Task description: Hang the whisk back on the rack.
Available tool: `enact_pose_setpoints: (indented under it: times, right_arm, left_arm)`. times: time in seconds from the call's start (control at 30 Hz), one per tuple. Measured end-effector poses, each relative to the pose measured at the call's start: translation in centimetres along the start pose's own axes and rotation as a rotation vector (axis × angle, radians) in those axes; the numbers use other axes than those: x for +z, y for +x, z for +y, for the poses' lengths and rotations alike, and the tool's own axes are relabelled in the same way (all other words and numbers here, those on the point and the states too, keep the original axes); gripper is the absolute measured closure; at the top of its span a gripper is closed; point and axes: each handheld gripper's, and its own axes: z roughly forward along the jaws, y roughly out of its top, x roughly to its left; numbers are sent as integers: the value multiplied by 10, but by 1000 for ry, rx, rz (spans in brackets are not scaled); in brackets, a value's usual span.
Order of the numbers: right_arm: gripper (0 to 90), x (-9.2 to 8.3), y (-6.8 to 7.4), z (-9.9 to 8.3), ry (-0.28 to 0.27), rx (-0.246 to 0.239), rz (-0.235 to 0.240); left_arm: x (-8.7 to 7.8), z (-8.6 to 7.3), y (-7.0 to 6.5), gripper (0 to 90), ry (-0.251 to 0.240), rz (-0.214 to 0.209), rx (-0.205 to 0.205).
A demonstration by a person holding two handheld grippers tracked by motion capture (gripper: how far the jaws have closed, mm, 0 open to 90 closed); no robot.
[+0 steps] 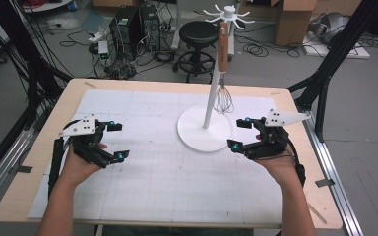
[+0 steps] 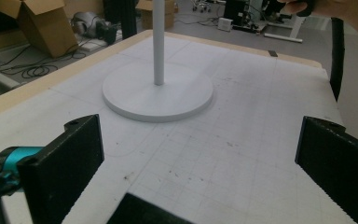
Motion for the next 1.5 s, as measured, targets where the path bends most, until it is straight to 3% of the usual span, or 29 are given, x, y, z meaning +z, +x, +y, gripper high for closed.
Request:
enact_pose_setpoints:
  times: [0.5,0.63,1.5]
  right_arm:
    - [158,4,0,-42,-2,43,-35]
    - [154,5,-3,-47,23,49,-64]
    - [117,2,-10,-53,28,69,-73]
  left_arm:
    - [1,-2,0,16,2,-9,-2]
    - [2,-2,0,16,0,-11,-3]
    - [5,-4,2,16,10,-11,-11]
